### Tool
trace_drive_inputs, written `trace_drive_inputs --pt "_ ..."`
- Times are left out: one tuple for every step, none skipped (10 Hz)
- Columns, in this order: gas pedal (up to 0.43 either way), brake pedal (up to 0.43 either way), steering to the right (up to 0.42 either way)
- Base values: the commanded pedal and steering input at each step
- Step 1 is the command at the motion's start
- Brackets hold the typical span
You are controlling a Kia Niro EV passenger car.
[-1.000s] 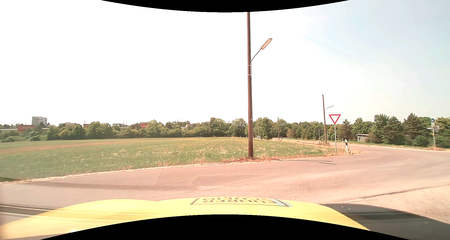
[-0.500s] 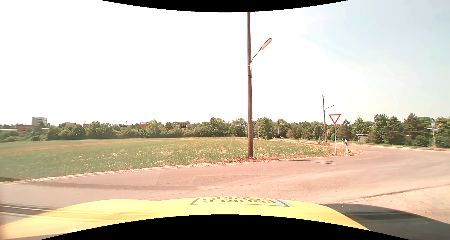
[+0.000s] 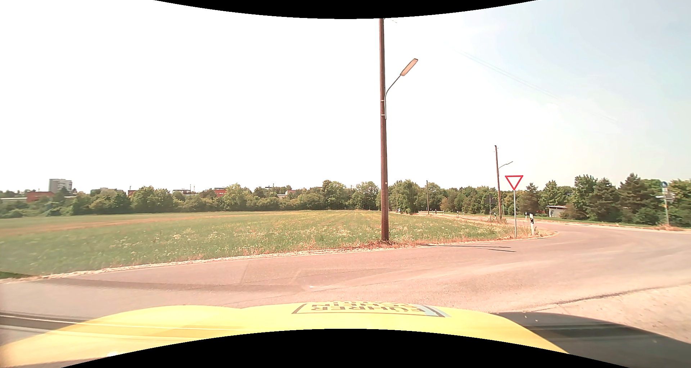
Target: Follow the waypoints while adhering to traffic rules and regulations
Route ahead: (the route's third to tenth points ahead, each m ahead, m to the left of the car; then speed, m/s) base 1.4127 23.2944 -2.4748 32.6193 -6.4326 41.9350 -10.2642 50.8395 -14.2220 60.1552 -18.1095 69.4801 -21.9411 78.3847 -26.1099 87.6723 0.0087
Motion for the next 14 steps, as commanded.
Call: trace_drive_inputs --pt "0.000 0.244 0.680" --pt "0.000 0.238 0.680" --pt "0.000 0.244 0.680" --pt "0.000 0.238 0.680" --pt "0.000 0.244 0.680" --pt "0.000 0.244 0.680" --pt "0.000 0.244 0.680" --pt "0.000 0.244 0.680" --pt "0.000 0.244 0.680" --pt "0.000 0.238 0.680" --pt "0.000 0.244 0.680" --pt "0.000 0.244 0.680" --pt "0.000 0.244 0.680" --pt "0.000 0.250 0.680"
